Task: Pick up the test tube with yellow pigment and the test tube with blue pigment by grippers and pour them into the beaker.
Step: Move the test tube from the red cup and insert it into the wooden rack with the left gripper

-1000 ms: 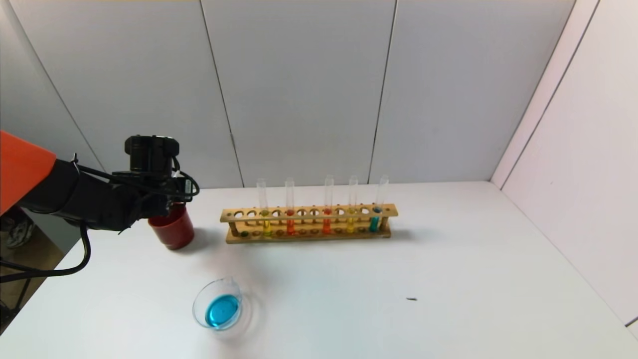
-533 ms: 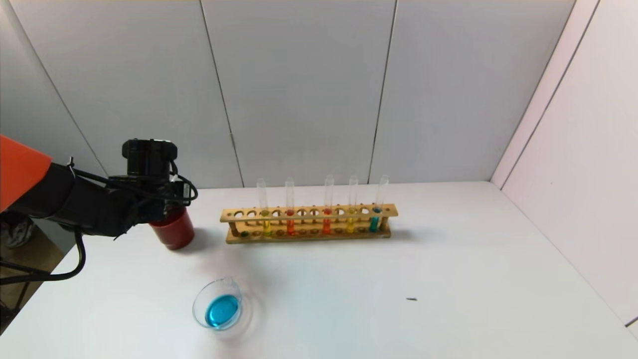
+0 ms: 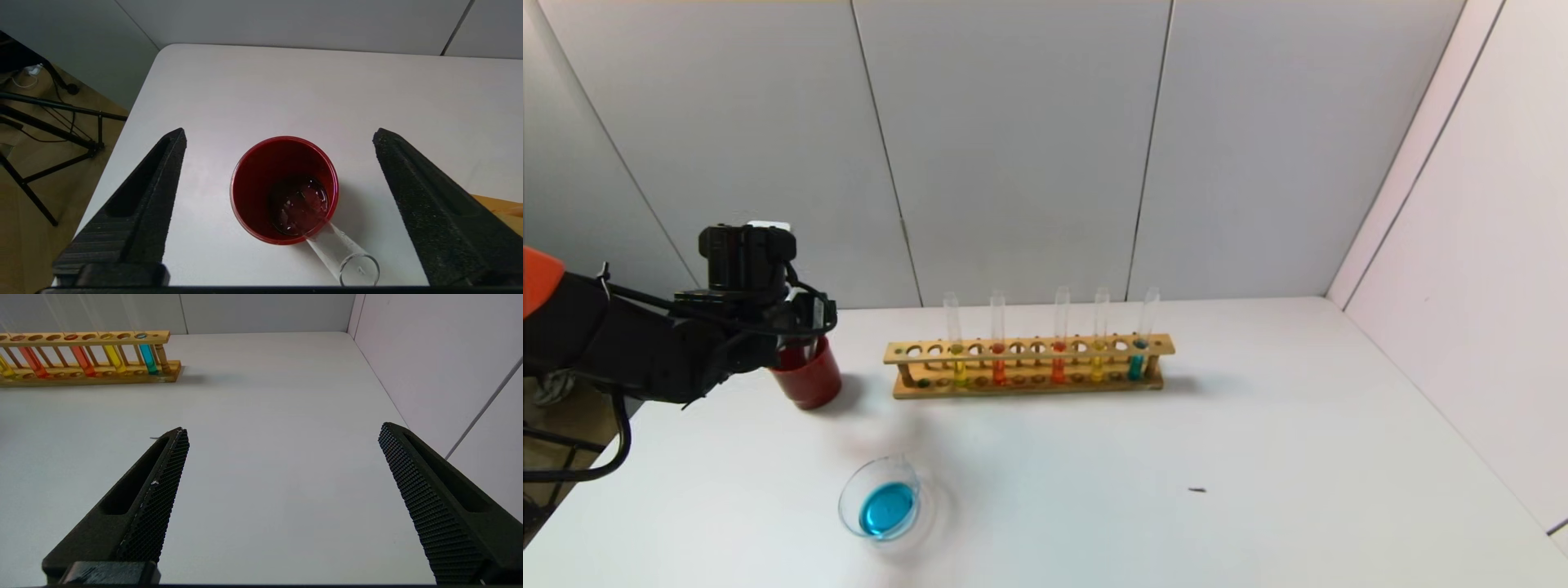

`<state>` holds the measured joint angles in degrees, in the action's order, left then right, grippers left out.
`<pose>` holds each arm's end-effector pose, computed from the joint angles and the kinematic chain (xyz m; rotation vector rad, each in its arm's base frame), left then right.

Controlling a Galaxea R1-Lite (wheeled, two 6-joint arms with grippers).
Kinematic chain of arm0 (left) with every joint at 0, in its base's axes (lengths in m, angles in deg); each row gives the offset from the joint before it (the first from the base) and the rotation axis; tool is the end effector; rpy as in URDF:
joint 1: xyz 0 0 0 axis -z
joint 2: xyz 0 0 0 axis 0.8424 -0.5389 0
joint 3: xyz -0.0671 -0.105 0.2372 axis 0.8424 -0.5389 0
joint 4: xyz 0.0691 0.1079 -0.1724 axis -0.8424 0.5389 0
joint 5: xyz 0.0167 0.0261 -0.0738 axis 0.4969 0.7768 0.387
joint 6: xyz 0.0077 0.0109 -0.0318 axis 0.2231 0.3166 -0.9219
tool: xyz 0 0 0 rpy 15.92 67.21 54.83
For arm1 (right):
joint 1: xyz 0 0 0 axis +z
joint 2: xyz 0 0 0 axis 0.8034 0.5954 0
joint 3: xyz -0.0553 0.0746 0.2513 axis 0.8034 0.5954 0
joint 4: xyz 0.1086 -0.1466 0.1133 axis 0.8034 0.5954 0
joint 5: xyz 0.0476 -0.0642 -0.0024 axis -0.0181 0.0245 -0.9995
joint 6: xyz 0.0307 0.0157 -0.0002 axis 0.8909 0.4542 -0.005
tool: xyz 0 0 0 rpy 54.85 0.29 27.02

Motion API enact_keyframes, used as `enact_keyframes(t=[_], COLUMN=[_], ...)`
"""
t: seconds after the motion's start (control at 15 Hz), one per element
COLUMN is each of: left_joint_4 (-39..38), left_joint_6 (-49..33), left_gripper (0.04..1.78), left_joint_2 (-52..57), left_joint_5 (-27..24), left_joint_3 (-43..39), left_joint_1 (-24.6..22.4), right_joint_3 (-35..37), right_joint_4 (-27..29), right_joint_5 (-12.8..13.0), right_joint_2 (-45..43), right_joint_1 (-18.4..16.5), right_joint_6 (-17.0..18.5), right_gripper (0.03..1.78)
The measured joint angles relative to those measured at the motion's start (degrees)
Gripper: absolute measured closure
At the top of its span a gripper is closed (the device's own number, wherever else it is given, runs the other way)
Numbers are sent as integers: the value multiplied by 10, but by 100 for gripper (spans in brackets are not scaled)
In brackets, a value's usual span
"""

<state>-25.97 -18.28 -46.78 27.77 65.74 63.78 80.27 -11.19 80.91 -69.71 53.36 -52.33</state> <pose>0.3667 -0.0256 0.0898 0.1117 0.3750 0.3513 0.0466 -0.0003 0.0758 0.0139 0.0195 -0.0096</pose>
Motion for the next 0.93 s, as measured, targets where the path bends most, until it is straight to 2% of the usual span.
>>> enact_keyframes(t=[0.13, 0.27, 0.67, 0.93], left_joint_4=[-3, -21, -186, -184], left_joint_6=[4, 7, 45, 38], left_gripper=[8, 7, 7, 7], left_joint_2=[12, 23, 42, 76], left_joint_5=[13, 30, 23, 0], left_joint_3=[-17, -33, -65, -94], left_joint_1=[4, 13, 25, 52], right_joint_3=[0, 0, 0, 0], right_joint_4=[0, 0, 0, 0], right_joint_5=[0, 0, 0, 0], right_joint_2=[0, 0, 0, 0], right_joint_1=[0, 0, 0, 0], right_joint_6=[0, 0, 0, 0], right_gripper=[11, 11, 11, 11])
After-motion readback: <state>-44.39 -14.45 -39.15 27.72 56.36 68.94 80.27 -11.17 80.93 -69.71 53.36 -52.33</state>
